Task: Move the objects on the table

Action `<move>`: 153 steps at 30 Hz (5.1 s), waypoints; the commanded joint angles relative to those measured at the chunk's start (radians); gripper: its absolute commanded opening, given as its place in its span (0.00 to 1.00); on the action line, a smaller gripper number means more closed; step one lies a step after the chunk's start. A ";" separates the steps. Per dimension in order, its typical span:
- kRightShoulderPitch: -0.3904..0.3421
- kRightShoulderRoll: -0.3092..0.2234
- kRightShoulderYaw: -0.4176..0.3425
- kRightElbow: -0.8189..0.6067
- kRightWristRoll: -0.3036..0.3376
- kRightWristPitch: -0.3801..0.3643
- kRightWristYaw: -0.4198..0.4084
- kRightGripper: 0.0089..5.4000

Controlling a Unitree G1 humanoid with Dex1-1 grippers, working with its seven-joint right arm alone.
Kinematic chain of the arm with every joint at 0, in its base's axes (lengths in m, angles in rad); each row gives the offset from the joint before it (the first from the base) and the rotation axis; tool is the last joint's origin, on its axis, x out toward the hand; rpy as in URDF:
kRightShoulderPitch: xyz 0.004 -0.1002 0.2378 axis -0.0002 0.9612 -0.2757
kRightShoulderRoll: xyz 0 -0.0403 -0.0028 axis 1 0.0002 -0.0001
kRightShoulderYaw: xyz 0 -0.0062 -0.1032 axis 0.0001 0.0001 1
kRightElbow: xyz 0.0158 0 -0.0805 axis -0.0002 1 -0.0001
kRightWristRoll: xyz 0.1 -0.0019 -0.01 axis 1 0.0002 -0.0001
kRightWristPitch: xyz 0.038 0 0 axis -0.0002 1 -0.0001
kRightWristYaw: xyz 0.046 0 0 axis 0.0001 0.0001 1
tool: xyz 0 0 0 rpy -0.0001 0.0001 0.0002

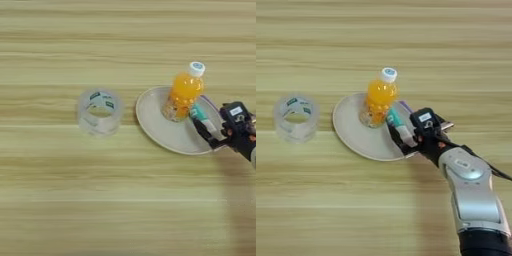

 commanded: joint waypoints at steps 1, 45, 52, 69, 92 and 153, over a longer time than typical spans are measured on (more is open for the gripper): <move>-0.071 -0.033 -0.064 -0.039 0.027 -0.030 -0.046 0.97; -0.188 -0.101 -0.076 0.358 -0.081 -0.106 -0.226 0.99; -0.180 -0.087 -0.067 0.311 -0.068 -0.102 -0.216 0.99; -0.172 -0.035 -0.047 0.211 -0.039 -0.071 -0.186 0.99; -0.221 -0.048 -0.157 0.234 0.021 -0.128 -0.262 0.99; -0.303 0.010 -0.032 0.496 -0.005 -0.176 -0.215 0.99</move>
